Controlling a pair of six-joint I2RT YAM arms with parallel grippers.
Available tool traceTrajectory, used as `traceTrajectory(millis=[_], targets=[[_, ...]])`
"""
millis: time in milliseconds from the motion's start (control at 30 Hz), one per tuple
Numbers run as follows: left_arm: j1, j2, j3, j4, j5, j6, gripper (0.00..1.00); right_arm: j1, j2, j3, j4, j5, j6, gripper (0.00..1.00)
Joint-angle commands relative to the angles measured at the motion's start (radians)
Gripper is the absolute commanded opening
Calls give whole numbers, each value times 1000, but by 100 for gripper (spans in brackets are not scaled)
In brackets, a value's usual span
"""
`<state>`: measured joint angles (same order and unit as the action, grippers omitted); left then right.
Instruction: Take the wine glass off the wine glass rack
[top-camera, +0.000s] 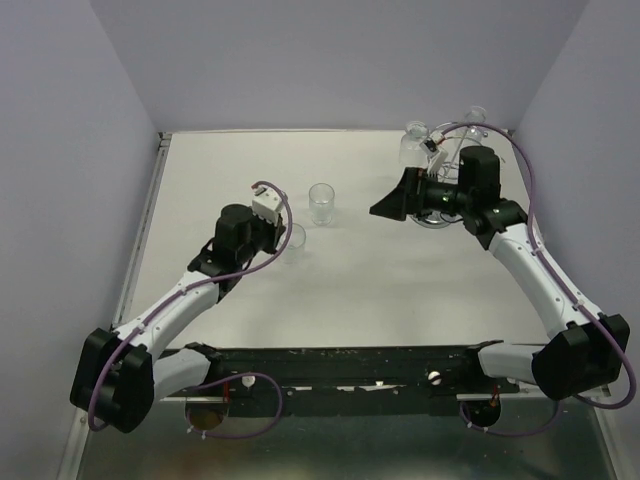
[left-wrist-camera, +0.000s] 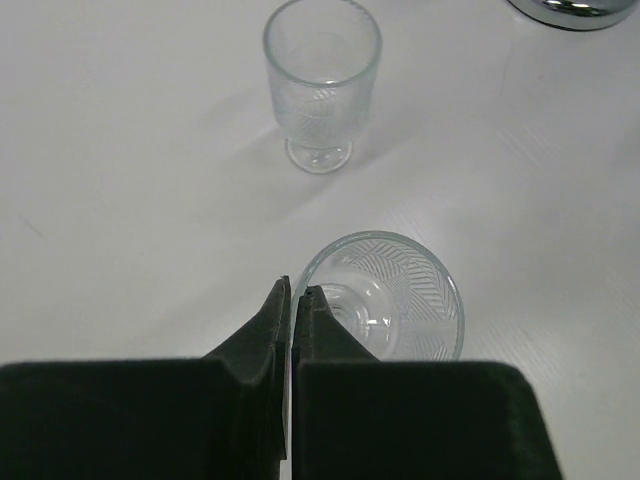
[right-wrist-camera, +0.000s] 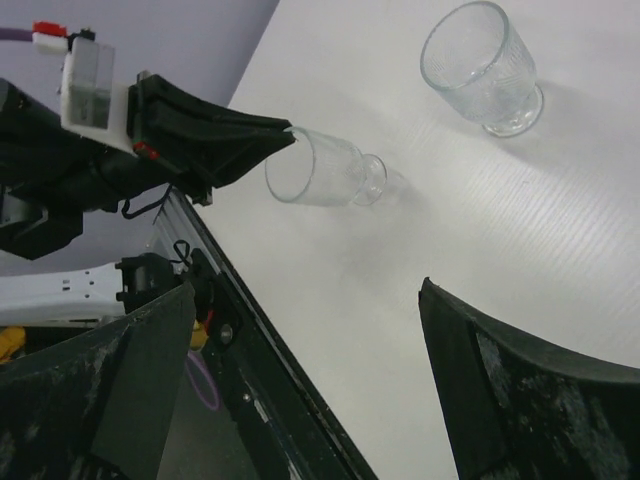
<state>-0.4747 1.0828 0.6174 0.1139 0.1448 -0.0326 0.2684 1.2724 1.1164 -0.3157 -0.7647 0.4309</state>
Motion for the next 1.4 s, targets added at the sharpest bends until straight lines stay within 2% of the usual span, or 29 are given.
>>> traceTrajectory(millis=[0, 233, 367, 767, 1033, 1067, 1367], targets=[[102, 64, 79, 69, 22, -36, 0, 2, -34, 56, -49, -4, -93, 100], [220, 256, 177, 199, 24, -79, 0, 2, -56, 95, -97, 45, -144, 100], [255, 354, 254, 247, 70, -119, 0, 2, -62, 117, -131, 68, -173, 100], [291, 569, 438, 199, 116, -211, 0, -11, -65, 261, -238, 189, -239, 100], [292, 617, 476, 182, 136, -216, 0, -76, -24, 384, -269, 416, -316, 100], [292, 623, 478, 178, 136, -217, 3, -93, -12, 404, -275, 441, -325, 100], [292, 608, 490, 122, 75, -220, 63, -262, 70, 540, -324, 528, -346, 100]])
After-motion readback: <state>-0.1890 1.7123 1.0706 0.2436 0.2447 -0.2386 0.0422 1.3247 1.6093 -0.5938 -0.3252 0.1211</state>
